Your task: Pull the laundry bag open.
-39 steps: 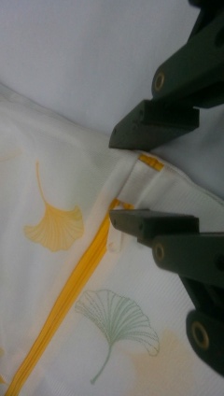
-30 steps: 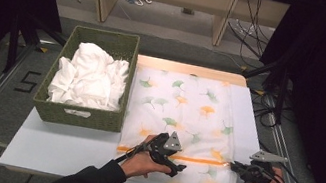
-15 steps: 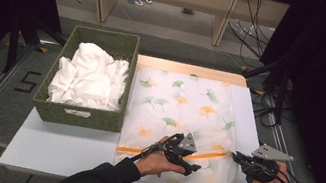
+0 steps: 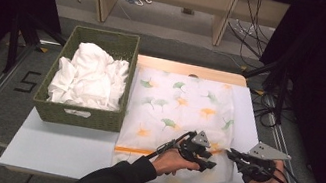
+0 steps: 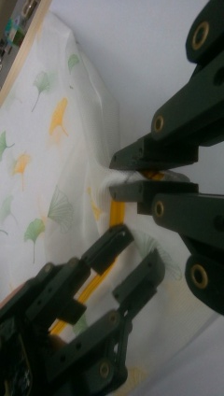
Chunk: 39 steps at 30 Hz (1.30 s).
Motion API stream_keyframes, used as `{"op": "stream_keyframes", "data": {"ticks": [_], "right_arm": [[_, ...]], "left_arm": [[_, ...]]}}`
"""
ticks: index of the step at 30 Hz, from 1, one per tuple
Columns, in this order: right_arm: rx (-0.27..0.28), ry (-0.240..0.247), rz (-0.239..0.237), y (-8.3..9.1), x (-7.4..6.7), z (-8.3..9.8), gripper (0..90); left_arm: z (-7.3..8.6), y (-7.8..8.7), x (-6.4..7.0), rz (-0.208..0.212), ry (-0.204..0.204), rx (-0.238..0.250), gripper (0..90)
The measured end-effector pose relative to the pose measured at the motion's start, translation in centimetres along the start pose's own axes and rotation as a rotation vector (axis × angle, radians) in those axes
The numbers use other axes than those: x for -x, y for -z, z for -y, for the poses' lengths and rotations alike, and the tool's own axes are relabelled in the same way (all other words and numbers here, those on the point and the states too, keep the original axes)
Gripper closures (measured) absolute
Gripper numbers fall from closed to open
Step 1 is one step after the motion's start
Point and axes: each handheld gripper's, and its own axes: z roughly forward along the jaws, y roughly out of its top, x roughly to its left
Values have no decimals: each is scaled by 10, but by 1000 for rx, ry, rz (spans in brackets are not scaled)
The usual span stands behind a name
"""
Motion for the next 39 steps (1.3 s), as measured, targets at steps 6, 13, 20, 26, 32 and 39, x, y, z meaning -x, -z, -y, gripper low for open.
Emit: {"op": "stream_keyframes", "data": {"ticks": [6,13,20,26,32,39], "right_arm": [[-2,24,-34,-2,-8,-4,853],[-6,46,-64,-4,-14,-7,854],[-24,28,-82,-4,-15,-7,854],[-21,42,-89,-5,-13,-6,853],[-23,44,-91,-6,-12,-6,853],[-34,50,-69,-6,-13,-6,856]], "left_arm": [[-2,-7,-4,-14,6,35,605],[-3,-7,-5,-12,-13,46,643],[-3,-8,-3,-23,-33,76,734],[-4,-6,-1,-34,-59,77,832],[-5,-4,2,-47,-61,69,885],[-6,-4,1,-45,-54,33,890]]}}
